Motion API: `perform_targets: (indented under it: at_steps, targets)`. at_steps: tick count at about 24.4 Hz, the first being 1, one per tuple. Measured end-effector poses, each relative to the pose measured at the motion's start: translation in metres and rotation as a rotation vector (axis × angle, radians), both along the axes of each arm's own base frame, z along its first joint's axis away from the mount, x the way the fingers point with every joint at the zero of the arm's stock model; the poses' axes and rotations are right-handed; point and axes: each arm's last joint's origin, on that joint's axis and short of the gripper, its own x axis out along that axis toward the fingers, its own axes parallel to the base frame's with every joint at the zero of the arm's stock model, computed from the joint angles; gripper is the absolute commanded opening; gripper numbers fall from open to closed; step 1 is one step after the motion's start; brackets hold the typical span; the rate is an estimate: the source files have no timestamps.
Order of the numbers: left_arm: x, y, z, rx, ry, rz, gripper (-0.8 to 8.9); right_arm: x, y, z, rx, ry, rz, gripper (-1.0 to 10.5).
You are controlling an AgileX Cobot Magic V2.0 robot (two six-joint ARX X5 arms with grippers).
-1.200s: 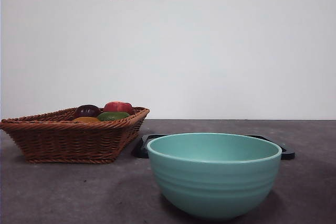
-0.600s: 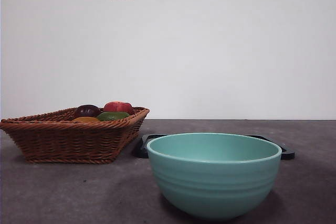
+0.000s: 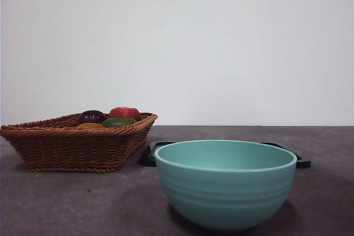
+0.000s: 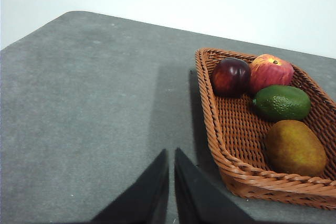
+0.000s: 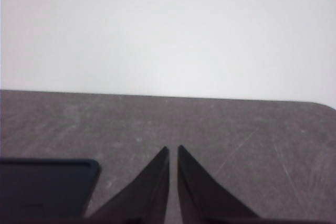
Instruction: Pick up the wifruite, put it on the bowl, pick up the plate, put it on desk
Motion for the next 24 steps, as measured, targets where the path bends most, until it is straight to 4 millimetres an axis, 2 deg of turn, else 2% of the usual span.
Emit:
perform_targets:
  at_steps: [10,16,19,24]
  targets:
    - [0.0,0.0,0.0,0.022,0.0,-0.003,0.18,0.0,0.001,-0.001,0.075,0.01,0.032,0.1]
    - [0.0,0.0,0.001,0.018,0.002,-0.004,0.18,-0.001,0.002,-0.012,0.216,0.16,0.065,0.1]
    - [-0.001,-0.001,0.011,-0.022,-0.01,-0.004,0.18,-0.003,0.003,-0.007,0.282,0.2,0.083,0.1]
    - [-0.003,-0.003,0.041,-0.081,-0.061,-0.02,0.18,-0.005,0.007,0.013,0.379,0.195,0.131,0.1]
